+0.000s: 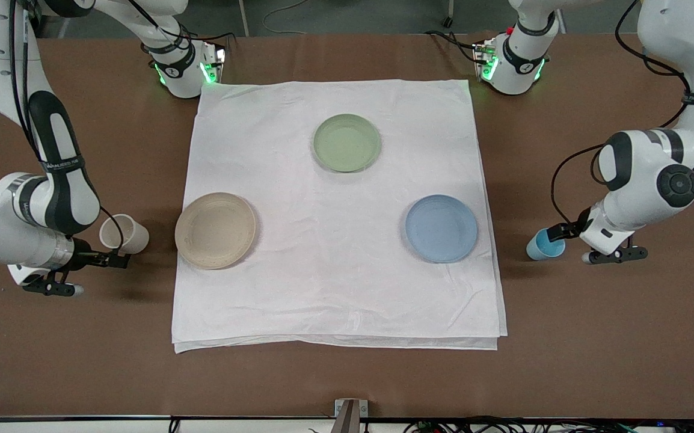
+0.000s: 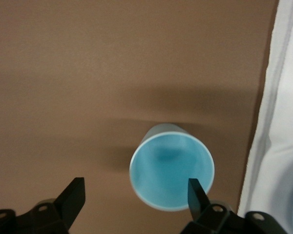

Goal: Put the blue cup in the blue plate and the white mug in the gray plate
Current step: 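Grasp the white mug with the right gripper while the left gripper grasps the cup, then carry the mug onto the beige plate while the left gripper carries the cup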

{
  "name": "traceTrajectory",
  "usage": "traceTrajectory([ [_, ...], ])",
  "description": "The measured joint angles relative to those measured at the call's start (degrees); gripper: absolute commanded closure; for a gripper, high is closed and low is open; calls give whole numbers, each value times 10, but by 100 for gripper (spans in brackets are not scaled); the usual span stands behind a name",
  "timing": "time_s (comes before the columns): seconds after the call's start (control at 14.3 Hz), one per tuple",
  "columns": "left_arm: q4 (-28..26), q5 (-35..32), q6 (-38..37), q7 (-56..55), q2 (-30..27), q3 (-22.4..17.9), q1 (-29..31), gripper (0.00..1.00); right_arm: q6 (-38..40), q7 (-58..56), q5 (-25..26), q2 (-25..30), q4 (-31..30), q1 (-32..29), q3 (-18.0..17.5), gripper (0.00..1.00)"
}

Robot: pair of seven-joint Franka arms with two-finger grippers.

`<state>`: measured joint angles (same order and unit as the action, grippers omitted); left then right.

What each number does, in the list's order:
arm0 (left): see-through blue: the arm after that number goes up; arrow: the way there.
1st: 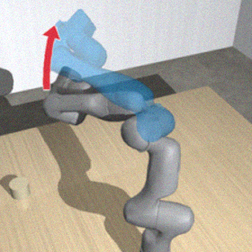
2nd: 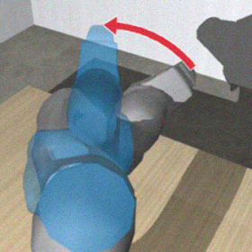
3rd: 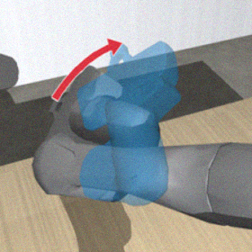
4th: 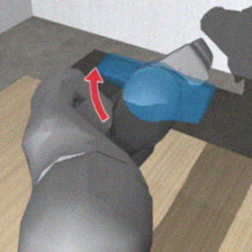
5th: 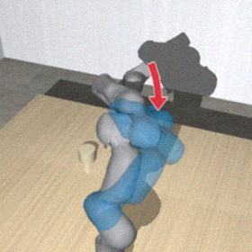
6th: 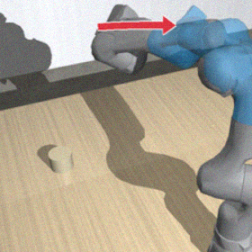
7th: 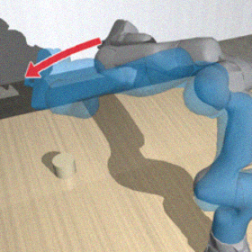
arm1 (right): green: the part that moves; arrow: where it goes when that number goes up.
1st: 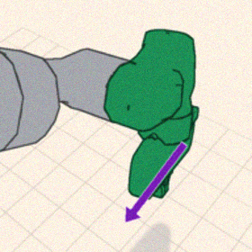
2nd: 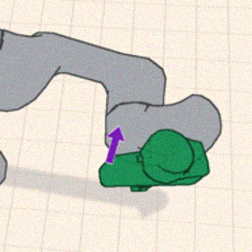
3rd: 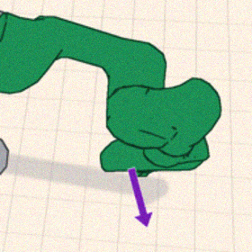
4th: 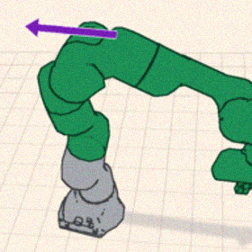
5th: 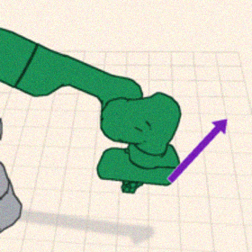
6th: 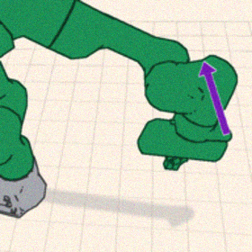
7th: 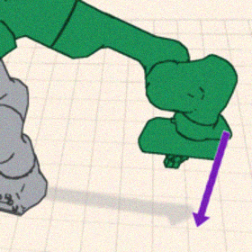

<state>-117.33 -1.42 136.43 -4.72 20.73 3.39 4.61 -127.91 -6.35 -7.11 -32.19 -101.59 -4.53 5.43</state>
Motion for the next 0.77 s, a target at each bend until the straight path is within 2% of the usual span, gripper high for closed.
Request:
traceTrajectory([
  [0.07,1,0,15,0,14,0,0,39,0,-1,0,0,-5,1,0,77],
  [0.14,1,0,27,0,26,0,0,56,0,-2,0,0,-9,0,0,93],
  [0.21,2,0,37,0,37,0,0,74,1,-2,0,0,-13,0,0,100],
  [0.28,3,0,44,0,45,0,0,90,1,-2,0,0,-15,0,0,100],
  [0.35,4,0,48,0,49,0,0,99,2,-2,0,0,-17,0,0,100],
  [0.56,10,0,47,0,46,3,-1,100,26,2,0,5,-8,2,-1,100],
  [0.77,19,0,16,0,20,19,-1,100,106,69,-6,29,22,26,-13,100],
])
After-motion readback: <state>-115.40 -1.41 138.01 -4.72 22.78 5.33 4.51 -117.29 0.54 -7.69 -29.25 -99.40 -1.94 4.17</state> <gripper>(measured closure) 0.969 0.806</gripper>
